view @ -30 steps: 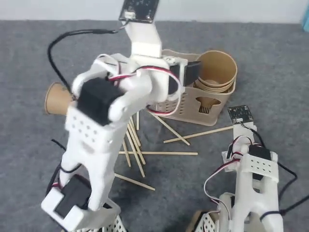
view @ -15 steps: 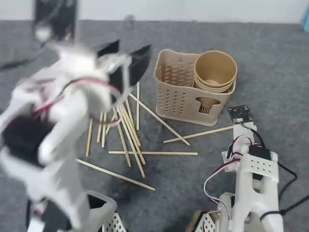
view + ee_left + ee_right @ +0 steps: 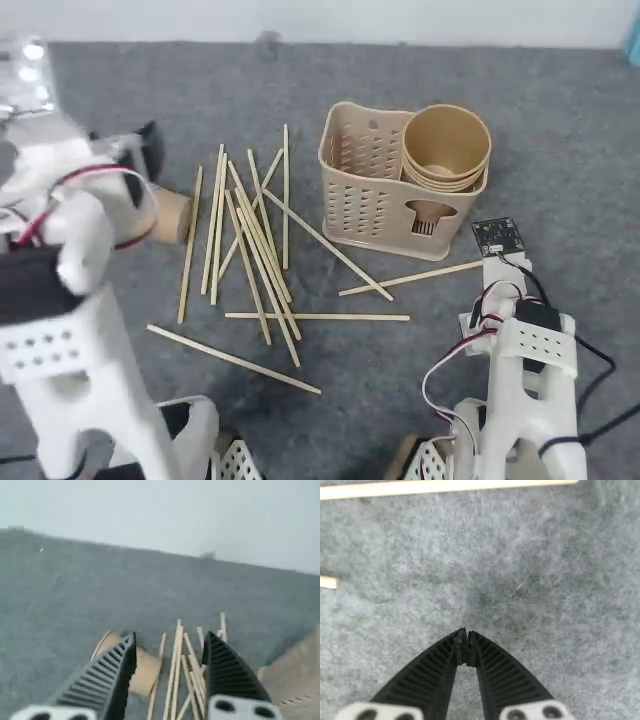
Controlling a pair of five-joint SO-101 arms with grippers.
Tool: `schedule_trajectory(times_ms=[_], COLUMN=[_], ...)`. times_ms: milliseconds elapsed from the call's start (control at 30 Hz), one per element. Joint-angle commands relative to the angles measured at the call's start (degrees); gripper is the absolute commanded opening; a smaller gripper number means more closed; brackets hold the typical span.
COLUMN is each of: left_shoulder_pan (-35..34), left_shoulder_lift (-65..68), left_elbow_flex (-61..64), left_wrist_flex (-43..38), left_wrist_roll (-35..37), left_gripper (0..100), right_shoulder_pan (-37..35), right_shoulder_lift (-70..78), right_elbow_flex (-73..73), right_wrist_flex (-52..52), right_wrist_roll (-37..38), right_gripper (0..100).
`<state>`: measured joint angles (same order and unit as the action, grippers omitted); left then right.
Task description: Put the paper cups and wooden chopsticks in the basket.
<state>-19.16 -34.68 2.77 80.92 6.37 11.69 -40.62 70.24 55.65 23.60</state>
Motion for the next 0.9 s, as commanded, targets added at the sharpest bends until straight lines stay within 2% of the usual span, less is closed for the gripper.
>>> schedule_trajectory(times_ms=[0, 333, 433, 633, 867], left_shoulder_pan=[-4.22, -12.40, -14.59, -18.02, -19.08], left_shoulder_lift=[-0.97, 0.70, 6.51, 24.09, 41.93], left_elbow_flex=[7.96, 21.58, 21.14, 11.30, -4.62], left_wrist_flex=[-8.44, -26.29, -28.57, -27.96, -22.07], left_wrist_roll=[-0.79, -0.79, -0.79, -0.79, -0.79], left_gripper=[21, 20, 15, 2, 1], right_shoulder_pan=[-0.75, -0.75, -0.75, -0.75, -0.75], right_shoulder_lift=[-1.71, -1.71, -1.71, -1.71, -1.71], right_elbow_flex=[-0.26, -0.26, -0.26, -0.26, -0.26], right_wrist_flex=[-0.66, -0.66, -0.66, -0.66, -0.66], right_wrist_roll=[0.79, 0.79, 0.79, 0.79, 0.70], right_gripper=[0.8, 0.8, 0.8, 0.8, 0.8])
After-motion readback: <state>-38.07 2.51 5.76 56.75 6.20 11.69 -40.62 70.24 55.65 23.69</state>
